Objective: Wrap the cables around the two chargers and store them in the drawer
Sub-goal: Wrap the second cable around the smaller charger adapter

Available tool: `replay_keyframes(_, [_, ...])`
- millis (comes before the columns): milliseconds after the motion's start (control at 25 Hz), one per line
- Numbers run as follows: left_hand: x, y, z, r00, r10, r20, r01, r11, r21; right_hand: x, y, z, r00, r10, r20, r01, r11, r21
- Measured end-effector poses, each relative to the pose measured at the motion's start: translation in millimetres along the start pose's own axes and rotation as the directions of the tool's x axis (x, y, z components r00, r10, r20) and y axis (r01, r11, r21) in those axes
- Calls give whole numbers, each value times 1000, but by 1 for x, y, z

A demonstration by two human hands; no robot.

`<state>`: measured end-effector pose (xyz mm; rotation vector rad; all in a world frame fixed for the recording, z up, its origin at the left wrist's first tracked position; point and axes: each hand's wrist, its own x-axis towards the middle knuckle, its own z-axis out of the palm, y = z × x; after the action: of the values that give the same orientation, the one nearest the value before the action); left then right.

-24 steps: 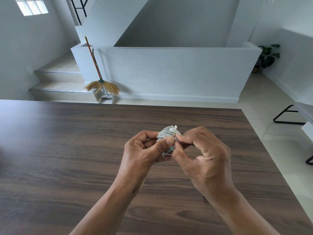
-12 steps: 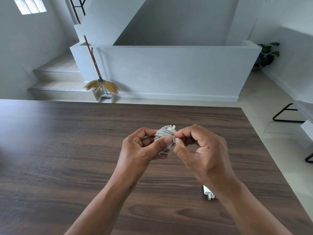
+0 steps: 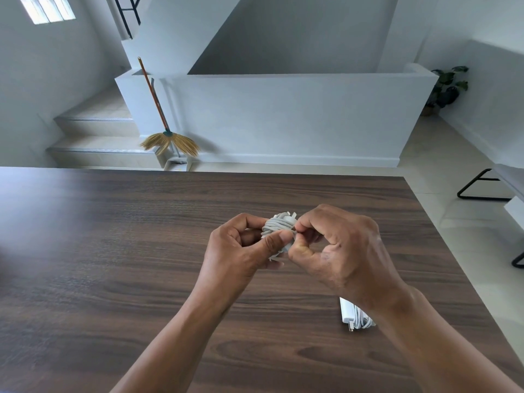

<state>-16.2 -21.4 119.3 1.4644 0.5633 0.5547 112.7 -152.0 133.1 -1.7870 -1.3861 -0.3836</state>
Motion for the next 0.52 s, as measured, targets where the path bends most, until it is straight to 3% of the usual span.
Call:
replay_keyframes(280, [2, -1, 0, 1000, 9, 5, -9, 1000, 15, 0, 0, 7, 999, 4, -45, -4, 1000, -11])
replay_keyframes(520, [5, -6, -4, 999, 33, -2, -33, 996, 84, -1, 1, 6, 998, 55, 24, -55, 998, -22])
